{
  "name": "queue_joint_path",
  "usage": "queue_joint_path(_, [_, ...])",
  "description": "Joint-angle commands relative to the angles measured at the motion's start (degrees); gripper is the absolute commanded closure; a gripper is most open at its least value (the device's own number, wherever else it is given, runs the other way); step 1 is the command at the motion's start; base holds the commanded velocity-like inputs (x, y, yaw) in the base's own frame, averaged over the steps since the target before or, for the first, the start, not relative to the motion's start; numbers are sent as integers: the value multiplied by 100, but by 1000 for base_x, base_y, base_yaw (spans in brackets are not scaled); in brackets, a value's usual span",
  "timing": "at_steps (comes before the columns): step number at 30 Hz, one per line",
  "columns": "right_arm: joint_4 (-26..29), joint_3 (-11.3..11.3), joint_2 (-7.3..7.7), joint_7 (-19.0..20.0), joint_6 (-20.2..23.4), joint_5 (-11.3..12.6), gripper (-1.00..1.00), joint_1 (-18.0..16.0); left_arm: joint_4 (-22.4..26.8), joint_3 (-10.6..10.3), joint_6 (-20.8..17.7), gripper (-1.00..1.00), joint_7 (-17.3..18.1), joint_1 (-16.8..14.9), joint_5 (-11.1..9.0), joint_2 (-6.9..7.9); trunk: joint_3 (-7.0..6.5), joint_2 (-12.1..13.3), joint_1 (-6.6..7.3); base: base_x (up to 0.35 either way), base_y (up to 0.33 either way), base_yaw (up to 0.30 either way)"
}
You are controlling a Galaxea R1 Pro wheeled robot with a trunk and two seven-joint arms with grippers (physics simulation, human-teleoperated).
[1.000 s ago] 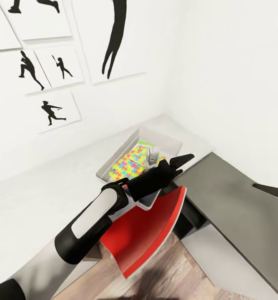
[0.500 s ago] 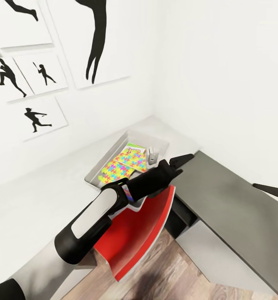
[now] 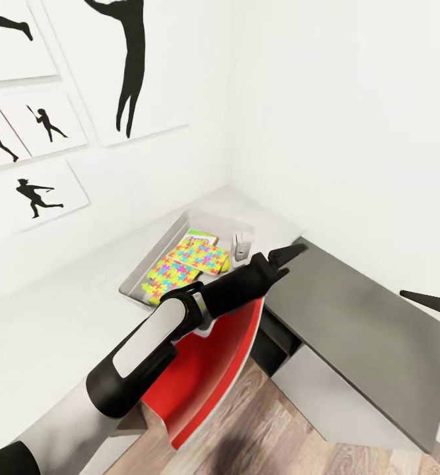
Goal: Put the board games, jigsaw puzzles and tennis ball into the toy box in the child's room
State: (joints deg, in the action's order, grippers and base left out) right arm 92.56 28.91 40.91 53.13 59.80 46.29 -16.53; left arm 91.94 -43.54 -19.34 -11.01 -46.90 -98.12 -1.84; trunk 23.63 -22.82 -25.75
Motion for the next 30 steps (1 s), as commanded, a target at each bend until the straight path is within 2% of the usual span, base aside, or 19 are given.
queue_joint_path(1, [-1,1,2,31,20,-24,-100,-8,8,4,-8,-100,-48,-4,-60,-1,3,-10,-3,0,0,-204])
queue_joint_path(14, [-1,0,6,10,20,-24,-100,-8,8,4,-8,-100,-55,-4,-58,-1,-79,-10,-3,0,0,-215])
queue_joint_path(26, [-1,1,15,-362,20,-14,-100,-16,6,-3,-8,-100,-64,22,-58,3,-158,-10,-3,0,0,-223])
queue_joint_path(30, [-3,0,7,-505,20,-11,-100,-17,-6,12,-8,-100,-65,125,94,85,-184,-10,-3,0,0,-224])
